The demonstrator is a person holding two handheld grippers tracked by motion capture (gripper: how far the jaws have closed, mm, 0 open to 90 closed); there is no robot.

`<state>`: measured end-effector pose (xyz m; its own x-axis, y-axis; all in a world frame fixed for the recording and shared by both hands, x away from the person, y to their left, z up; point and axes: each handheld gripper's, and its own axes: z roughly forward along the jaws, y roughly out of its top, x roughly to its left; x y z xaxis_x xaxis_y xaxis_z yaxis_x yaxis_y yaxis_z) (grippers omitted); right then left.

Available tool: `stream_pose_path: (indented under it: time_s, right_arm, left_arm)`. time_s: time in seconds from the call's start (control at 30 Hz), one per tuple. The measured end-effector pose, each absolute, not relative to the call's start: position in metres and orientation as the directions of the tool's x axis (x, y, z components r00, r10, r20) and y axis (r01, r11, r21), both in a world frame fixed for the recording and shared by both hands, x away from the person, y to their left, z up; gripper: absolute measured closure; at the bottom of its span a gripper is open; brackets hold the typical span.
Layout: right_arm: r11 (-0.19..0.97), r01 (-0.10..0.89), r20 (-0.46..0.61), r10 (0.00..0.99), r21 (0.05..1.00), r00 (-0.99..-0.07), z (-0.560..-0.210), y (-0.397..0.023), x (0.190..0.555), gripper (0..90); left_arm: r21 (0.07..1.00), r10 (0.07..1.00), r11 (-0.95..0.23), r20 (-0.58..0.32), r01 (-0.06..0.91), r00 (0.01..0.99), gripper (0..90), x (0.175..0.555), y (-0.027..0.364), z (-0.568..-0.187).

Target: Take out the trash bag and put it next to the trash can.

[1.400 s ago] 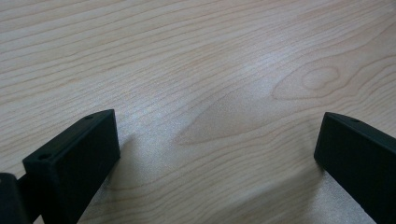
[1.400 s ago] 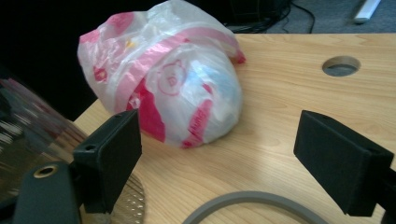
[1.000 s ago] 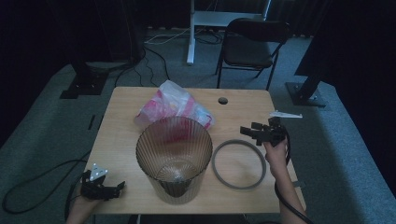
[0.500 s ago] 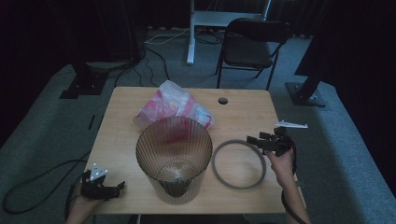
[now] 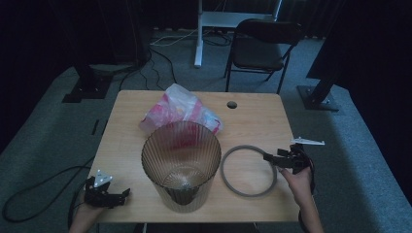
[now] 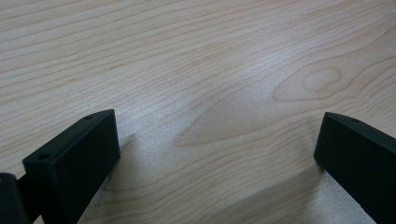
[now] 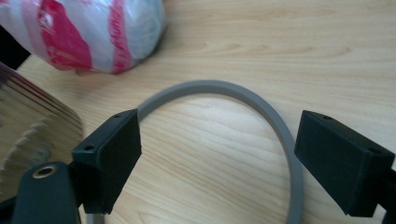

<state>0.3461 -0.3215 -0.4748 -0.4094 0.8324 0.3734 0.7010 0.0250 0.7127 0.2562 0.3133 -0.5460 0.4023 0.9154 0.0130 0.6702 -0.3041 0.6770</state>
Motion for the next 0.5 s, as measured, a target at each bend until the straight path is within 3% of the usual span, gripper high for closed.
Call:
stream_pose_path:
  time_s: [0.5]
  right_arm:
    - [0.022, 0.74, 0.37, 0.856, 0.672, -0.361, -0.491, -0.332, 0.338, 15.0]
  left_arm:
    - [0.676, 0.915, -0.305, 0.013, 0.671, 0.403, 0.1, 0.256, 0.313, -0.546]
